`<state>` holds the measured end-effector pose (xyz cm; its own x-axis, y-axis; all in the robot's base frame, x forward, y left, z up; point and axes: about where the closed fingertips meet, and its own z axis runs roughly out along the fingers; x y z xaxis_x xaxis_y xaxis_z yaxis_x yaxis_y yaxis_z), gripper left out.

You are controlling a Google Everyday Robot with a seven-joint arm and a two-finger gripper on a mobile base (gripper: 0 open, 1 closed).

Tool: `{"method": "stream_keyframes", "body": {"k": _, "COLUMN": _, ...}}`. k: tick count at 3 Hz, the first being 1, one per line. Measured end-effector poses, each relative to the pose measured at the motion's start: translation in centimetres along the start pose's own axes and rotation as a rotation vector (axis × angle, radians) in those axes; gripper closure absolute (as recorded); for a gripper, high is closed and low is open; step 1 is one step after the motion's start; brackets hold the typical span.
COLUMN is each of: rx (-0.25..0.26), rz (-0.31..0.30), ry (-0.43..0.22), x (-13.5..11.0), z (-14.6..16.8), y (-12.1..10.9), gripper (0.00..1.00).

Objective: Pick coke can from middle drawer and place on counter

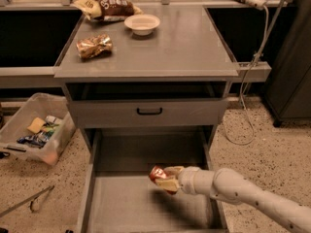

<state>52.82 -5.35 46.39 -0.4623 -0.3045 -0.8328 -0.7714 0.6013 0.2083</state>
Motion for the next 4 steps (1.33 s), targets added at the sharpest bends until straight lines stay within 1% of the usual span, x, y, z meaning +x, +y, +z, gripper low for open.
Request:
{"method": "stream_keyframes", "body": {"k": 1, "rx": 0.006, "rz": -0.010, "ry": -0.099, "x": -5.5, "z": -4.3, "y": 0.1, "gripper": 1.00}}
{"method": "stream_keyframes", "body": {"k": 2, "rx": -0.013, "rz": -0.015, "ry": -0.194, "x": -10.7, "z": -7.7, "y": -0.4, "gripper": 1.00}}
{"method": "stream_keyframes", "body": {"k": 3, "rx": -0.013, "rz": -0.015, "ry": -0.193, "x": -10.7, "z": -7.7, "y": -0.4, "gripper": 1.00}}
{"method": "stream_keyframes", "body": {"k": 4, "rx": -0.010, "rz": -0.071, "ry": -0.195, "x": -15.7, "z": -9.6, "y": 0.0, "gripper": 1.00}}
